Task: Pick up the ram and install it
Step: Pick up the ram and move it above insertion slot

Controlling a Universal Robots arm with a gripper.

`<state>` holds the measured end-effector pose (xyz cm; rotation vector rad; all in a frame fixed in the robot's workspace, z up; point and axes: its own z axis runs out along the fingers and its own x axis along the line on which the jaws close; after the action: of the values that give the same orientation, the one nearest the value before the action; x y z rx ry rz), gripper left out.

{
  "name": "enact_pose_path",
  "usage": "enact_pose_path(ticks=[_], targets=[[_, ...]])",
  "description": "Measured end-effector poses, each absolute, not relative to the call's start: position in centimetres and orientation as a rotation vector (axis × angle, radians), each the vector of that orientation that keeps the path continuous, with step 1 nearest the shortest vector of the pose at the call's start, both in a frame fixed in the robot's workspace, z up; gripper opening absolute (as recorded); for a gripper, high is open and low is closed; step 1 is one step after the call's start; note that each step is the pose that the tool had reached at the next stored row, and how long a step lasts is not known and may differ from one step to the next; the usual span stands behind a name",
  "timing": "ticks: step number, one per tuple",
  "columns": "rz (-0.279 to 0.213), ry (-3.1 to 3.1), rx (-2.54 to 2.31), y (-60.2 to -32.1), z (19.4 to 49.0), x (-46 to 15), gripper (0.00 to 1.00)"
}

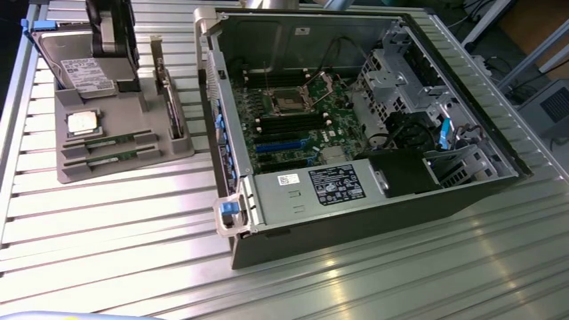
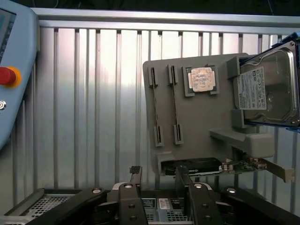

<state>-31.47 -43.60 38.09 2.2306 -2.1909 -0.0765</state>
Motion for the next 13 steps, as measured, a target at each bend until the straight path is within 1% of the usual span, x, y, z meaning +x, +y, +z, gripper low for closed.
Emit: enact_pose_path(ticks=[13], targets=[[-0.077,-2.191,2.231,-43.6,36.6,-32.4,0.42]])
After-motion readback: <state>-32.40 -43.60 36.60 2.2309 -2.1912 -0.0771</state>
